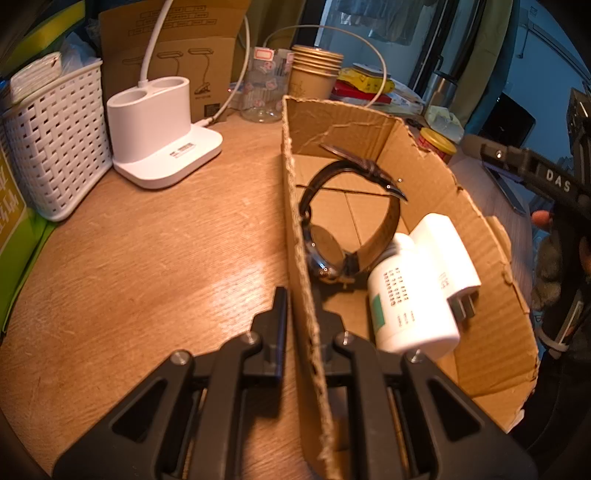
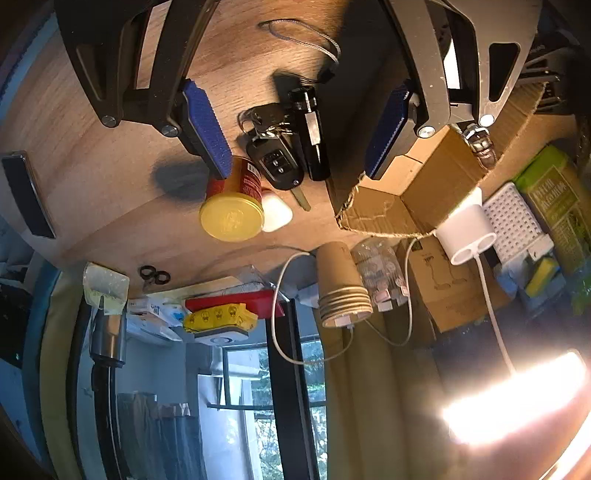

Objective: Organize rigid objects
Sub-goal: 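Move the right gripper to the black flashlight and grasp it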

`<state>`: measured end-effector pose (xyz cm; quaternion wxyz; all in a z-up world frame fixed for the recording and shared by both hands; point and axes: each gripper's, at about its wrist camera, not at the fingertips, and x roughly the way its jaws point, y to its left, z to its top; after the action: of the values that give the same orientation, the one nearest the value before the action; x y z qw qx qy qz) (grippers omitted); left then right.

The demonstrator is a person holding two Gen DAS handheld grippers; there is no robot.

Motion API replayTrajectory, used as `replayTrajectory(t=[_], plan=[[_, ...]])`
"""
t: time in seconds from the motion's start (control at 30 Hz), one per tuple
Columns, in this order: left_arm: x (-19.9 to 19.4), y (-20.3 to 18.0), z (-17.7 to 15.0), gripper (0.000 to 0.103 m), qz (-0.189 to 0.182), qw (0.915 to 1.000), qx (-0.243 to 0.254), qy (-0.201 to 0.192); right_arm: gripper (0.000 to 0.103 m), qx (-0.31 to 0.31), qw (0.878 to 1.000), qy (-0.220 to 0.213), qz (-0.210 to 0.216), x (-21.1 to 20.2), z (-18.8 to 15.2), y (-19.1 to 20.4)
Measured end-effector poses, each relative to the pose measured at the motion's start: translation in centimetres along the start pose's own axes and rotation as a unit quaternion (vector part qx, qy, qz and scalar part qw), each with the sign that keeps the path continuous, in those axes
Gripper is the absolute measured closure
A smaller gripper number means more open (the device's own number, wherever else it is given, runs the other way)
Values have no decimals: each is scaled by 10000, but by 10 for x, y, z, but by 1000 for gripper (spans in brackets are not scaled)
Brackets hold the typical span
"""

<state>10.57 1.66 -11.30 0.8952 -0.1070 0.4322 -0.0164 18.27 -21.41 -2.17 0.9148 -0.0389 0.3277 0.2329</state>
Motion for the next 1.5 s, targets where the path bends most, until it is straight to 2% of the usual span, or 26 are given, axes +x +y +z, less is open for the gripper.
replayTrajectory(t=[0.2, 0.27, 0.43, 0.63, 0.97, 1.3, 1.5], plan=[[0, 0, 0, 92, 0, 10000, 0, 0, 27, -93, 9998, 171, -108, 8, -9, 1], [0, 0, 0, 92, 1, 10000, 0, 0, 32, -147, 9996, 233, -99, 10, -13, 4], [0, 0, 0, 92, 1, 10000, 1, 0, 58, -421, 9980, 461, -94, 20, -22, 15], [0, 0, 0, 92, 0, 10000, 0, 0, 68, -625, 9962, 609, -67, 29, -28, 25], [0, 0, 0, 92, 1, 10000, 1, 0, 77, -789, 9941, 744, -104, 41, -32, 30], [0, 0, 0, 92, 1, 10000, 1, 0, 78, -844, 9918, 932, -208, 57, -33, 29], [0, 1, 0, 92, 0, 10000, 1, -1, 81, -885, 9925, 821, -188, 52, -32, 31]])
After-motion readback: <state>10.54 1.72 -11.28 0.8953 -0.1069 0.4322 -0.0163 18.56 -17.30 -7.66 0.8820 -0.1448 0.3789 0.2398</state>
